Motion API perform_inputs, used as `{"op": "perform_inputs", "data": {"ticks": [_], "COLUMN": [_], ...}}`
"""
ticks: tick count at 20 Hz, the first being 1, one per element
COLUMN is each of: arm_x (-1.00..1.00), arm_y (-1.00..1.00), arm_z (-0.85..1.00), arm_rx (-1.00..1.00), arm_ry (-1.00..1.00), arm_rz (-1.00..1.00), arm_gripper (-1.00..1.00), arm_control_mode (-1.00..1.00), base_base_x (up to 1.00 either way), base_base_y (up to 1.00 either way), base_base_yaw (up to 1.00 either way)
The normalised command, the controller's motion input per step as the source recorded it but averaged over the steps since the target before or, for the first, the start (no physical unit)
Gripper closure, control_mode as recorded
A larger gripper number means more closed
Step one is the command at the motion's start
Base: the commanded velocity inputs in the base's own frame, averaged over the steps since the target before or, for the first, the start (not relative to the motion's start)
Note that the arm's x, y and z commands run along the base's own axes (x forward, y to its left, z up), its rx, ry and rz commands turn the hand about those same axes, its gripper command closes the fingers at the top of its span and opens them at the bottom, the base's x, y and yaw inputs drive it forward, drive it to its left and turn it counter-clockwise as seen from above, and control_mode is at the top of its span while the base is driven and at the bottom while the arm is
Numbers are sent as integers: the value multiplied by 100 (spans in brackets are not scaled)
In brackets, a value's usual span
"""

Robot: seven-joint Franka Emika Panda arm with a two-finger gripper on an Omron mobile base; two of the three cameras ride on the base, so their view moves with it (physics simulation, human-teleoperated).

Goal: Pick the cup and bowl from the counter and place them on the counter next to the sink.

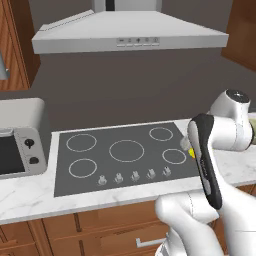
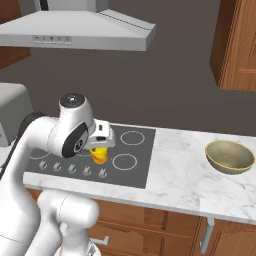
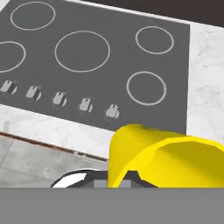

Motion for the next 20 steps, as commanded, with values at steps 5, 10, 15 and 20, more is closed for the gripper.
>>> {"op": "perform_inputs", "data": {"ticks": [5, 10, 15, 20], "arm_x": [-36, -15, 0, 0], "arm_y": [38, 7, 0, 0], "arm_z": [18, 0, 0, 0], "arm_rx": [-9, -1, 0, 0], "arm_ry": [0, 1, 0, 0], "arm_rz": [0, 0, 0, 0], "arm_gripper": [100, 100, 100, 100], "arm_control_mode": [-100, -100, -100, 100], "base_base_x": [0, 0, 0, 0], "base_base_y": [0, 0, 0, 0], "base_base_yaw": [0, 0, 0, 0]}}
